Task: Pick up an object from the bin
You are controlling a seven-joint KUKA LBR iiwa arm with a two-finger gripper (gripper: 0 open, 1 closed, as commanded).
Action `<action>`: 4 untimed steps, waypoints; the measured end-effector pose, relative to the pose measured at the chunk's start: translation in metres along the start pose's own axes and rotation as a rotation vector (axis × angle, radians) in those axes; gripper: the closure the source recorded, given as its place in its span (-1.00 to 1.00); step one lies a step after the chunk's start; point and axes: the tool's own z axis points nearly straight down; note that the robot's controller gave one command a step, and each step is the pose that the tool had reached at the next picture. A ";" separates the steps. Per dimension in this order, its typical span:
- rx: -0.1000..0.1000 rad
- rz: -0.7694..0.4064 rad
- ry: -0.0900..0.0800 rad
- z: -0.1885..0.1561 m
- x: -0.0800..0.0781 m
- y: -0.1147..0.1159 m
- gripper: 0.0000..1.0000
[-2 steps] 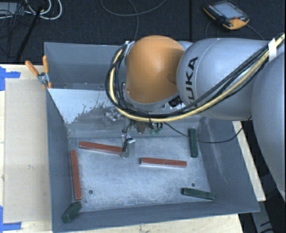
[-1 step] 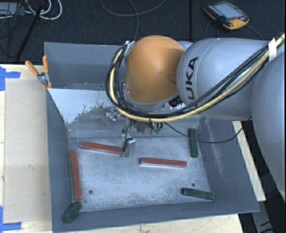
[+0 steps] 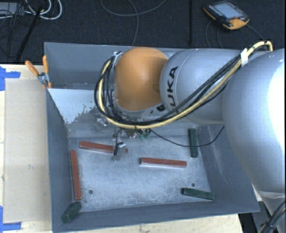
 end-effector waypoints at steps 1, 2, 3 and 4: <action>-0.001 0.086 0.009 0.038 -0.010 0.032 -1.00; -0.002 -0.090 0.007 0.067 0.005 -0.039 1.00; -0.002 -0.089 0.007 0.067 0.005 -0.039 1.00; -0.002 -0.119 0.004 -0.084 -0.001 -0.012 1.00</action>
Offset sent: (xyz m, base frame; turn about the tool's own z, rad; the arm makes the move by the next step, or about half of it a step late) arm 0.0103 -0.0369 -0.0666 -0.0932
